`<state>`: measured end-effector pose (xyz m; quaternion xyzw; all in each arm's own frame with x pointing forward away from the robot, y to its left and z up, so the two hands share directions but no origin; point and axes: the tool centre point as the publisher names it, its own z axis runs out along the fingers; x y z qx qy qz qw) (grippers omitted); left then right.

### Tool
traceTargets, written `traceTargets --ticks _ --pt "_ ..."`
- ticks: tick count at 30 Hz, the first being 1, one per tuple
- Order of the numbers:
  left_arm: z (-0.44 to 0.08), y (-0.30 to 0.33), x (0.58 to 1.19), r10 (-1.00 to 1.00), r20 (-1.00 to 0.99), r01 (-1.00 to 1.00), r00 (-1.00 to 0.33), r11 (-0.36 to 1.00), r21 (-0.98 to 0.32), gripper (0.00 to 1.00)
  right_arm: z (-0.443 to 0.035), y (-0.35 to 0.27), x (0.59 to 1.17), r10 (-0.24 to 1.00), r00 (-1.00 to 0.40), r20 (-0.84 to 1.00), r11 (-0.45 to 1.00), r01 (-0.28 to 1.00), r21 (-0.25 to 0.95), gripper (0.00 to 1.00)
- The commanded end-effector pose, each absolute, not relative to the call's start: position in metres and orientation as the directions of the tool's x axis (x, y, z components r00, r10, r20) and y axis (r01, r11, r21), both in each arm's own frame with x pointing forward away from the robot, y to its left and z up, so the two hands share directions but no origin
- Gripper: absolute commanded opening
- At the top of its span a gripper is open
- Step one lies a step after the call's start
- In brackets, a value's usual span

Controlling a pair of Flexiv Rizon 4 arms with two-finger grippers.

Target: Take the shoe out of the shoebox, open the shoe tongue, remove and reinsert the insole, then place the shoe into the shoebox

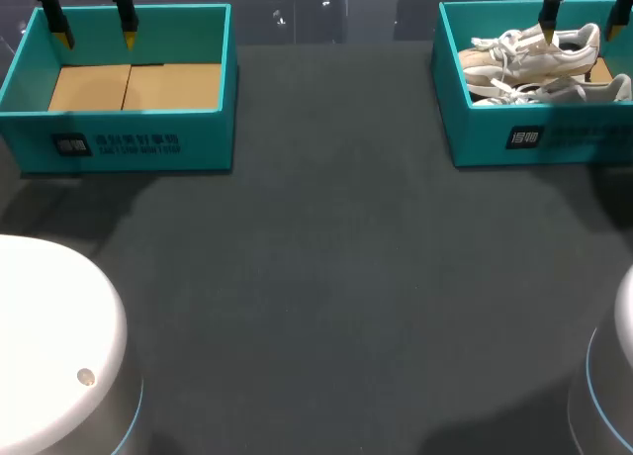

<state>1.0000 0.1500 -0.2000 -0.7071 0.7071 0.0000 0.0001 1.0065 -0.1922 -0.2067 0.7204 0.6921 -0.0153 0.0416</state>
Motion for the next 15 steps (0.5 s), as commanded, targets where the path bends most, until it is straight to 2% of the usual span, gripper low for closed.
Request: traceTargets --ticks 1,15 --pt "-0.2 0.15 1.0 -1.0 0.0 -1.0 0.0 0.0 0.0 1.0 -0.213 -0.203 1.005 0.995 0.044 -0.085 -0.04 0.998 0.049 1.0" --pt "-0.2 0.15 1.0 -1.0 0.0 -1.0 0.0 0.0 0.0 1.0 -0.243 -0.247 1.007 0.989 0.062 -0.131 -0.055 0.997 0.06 1.0"
